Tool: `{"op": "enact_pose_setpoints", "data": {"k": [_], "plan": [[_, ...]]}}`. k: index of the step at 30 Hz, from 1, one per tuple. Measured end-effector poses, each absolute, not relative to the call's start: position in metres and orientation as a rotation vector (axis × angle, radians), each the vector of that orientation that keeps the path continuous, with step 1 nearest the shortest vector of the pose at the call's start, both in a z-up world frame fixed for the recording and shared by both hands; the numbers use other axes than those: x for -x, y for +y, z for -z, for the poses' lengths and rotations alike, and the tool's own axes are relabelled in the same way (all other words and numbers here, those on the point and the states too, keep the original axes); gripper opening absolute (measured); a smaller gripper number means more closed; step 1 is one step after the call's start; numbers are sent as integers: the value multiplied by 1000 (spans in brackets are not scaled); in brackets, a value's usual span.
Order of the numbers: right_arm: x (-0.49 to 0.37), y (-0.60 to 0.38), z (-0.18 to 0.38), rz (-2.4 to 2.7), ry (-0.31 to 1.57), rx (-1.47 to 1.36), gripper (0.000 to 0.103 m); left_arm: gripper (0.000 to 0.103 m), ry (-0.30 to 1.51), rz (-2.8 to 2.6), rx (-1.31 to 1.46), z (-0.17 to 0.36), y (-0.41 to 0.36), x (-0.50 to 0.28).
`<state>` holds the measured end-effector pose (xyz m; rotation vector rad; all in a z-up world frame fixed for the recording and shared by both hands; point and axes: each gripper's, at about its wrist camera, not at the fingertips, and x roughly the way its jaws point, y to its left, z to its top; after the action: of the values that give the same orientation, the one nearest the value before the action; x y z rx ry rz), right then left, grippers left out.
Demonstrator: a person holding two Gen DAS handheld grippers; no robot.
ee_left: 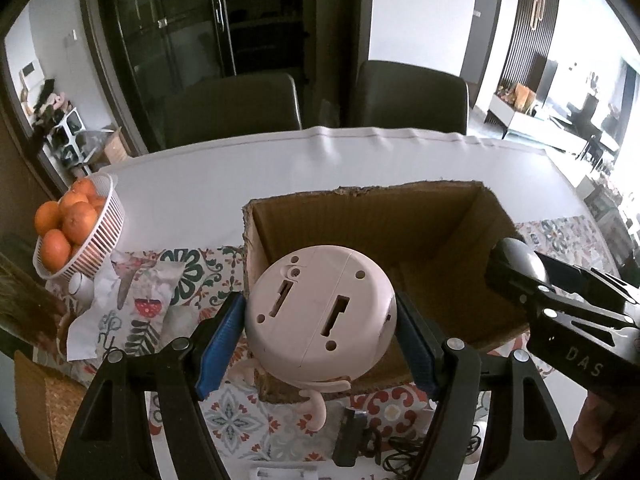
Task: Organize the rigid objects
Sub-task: 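Open both grippers to drop the pink toy and grey speaker into the box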
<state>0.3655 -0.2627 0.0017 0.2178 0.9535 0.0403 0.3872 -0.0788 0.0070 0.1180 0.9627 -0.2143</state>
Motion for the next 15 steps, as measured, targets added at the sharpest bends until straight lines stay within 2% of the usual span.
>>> {"op": "enact_pose_setpoints", "data": {"k": [6,10,15], "plan": [[-372,-262,8,-38,997,-195,57,74,994,207,-118,4,-79,-395],[-371,-263,7,-27,981,-177,59,79,976,192,-115,1,-78,-393],[-363,-263,2,-9,955,-162,60,79,931,180,-139,-7,-77,-379]]}}
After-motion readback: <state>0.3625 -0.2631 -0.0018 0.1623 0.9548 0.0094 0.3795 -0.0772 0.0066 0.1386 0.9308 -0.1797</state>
